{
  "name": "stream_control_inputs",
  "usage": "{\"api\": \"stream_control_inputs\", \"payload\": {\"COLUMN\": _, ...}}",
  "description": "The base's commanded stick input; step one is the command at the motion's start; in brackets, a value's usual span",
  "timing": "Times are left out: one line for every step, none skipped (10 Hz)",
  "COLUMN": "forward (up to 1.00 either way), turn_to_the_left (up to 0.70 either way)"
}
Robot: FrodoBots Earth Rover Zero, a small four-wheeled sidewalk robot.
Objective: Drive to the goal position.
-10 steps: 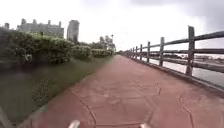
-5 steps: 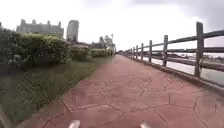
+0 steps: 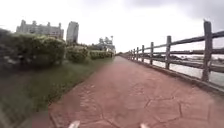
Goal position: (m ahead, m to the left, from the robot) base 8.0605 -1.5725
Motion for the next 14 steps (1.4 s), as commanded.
{"api": "stream_control_inputs", "payload": {"forward": 0.70, "turn_to_the_left": 0.00}}
{"api": "stream_control_inputs", "payload": {"forward": 0.70, "turn_to_the_left": 0.00}}
{"api": "stream_control_inputs", "payload": {"forward": 0.70, "turn_to_the_left": 0.00}}
{"api": "stream_control_inputs", "payload": {"forward": 0.70, "turn_to_the_left": 0.00}}
{"api": "stream_control_inputs", "payload": {"forward": 0.70, "turn_to_the_left": 0.00}}
{"api": "stream_control_inputs", "payload": {"forward": 0.70, "turn_to_the_left": 0.00}}
{"api": "stream_control_inputs", "payload": {"forward": 0.70, "turn_to_the_left": 0.00}}
{"api": "stream_control_inputs", "payload": {"forward": 0.70, "turn_to_the_left": 0.00}}
{"api": "stream_control_inputs", "payload": {"forward": 0.70, "turn_to_the_left": 0.00}}
{"api": "stream_control_inputs", "payload": {"forward": 0.70, "turn_to_the_left": 0.00}}
{"api": "stream_control_inputs", "payload": {"forward": 0.70, "turn_to_the_left": 0.00}}
{"api": "stream_control_inputs", "payload": {"forward": 0.70, "turn_to_the_left": 0.00}}
{"api": "stream_control_inputs", "payload": {"forward": 0.70, "turn_to_the_left": 0.00}}
{"api": "stream_control_inputs", "payload": {"forward": 0.70, "turn_to_the_left": 0.00}}
